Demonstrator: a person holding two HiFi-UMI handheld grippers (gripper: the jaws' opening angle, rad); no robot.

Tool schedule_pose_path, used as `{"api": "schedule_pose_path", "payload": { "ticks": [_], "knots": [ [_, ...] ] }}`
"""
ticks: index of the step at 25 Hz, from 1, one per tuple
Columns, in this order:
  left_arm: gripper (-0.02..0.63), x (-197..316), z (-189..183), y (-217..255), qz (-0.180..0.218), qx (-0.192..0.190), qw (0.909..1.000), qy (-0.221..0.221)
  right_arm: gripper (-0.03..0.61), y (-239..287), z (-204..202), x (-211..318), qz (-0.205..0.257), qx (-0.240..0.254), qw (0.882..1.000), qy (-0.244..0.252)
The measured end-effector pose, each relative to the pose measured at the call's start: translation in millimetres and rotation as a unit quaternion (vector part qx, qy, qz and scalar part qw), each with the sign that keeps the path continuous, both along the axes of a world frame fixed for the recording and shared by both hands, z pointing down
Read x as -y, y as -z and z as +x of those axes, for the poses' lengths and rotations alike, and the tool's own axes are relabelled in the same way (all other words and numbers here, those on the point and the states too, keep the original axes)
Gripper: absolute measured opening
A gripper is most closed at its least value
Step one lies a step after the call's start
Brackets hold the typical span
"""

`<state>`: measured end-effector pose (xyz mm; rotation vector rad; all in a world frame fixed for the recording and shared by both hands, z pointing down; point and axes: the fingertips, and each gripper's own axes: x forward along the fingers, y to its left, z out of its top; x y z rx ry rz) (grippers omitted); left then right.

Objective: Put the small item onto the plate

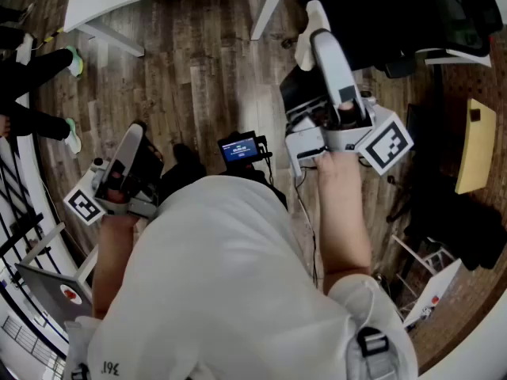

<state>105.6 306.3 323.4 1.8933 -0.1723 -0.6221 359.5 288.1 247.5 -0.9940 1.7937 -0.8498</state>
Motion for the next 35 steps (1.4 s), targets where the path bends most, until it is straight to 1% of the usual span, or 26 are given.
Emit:
{"api": "schedule_pose_path", "payload": {
  "ticks": [3, 5, 10, 13, 15, 18, 21, 27, 32, 35],
  "knots": [
    [0.006, -9.0, 5.1, 13.4, 0.008, -0.004, 0.9999, -0.013, 0.316, 14.9, -0.7, -7.0, 0.009, -0.003, 1.000, -0.007],
    [0.006, -14.4, 1.6, 20.2, 0.012, -0.004, 0.9997, -0.019, 0.316, 22.4, -6.9, -13.1, 0.013, -0.001, 1.000, -0.011],
    [0.006, -18.8, -24.3, 31.2, 0.022, -0.002, 0.9996, -0.015, 0.316, 40.5, -35.2, -16.6, 0.030, -0.001, 1.000, -0.005],
    [0.006, -32.5, -46.0, 24.9, 0.007, 0.000, 0.9999, -0.008, 0.316, 43.6, -51.6, -27.3, 0.030, 0.004, 1.000, -0.006],
    [0.006, -39.4, -59.8, 22.1, 0.001, 0.002, 1.0000, -0.006, 0.316, 42.6, -62.3, -35.1, 0.025, -0.001, 1.000, -0.005],
    [0.006, -37.6, -70.0, 30.3, 0.017, -0.001, 0.9998, -0.010, 0.316, 50.2, -73.2, -35.5, 0.028, -0.014, 0.999, -0.003],
    [0.006, -36.9, -73.4, 37.1, 0.023, -0.009, 0.9996, -0.010, 0.316, 62.0, -80.3, -33.6, 0.035, -0.018, 0.999, 0.001],
    [0.006, -33.1, -68.6, 43.8, 0.024, -0.014, 0.9996, -0.004, 0.316, 67.2, -74.4, -29.9, 0.025, -0.022, 0.999, 0.005],
    [0.006, -34.9, -68.8, 43.6, 0.034, -0.014, 0.9993, 0.003, 0.316, 66.0, -68.5, -29.8, 0.021, -0.027, 0.999, 0.006],
    [0.006, -36.2, -65.1, 46.4, 0.030, -0.014, 0.9994, 0.005, 0.316, 66.7, -66.9, -29.8, 0.023, -0.027, 0.999, 0.008]
  ]
}}
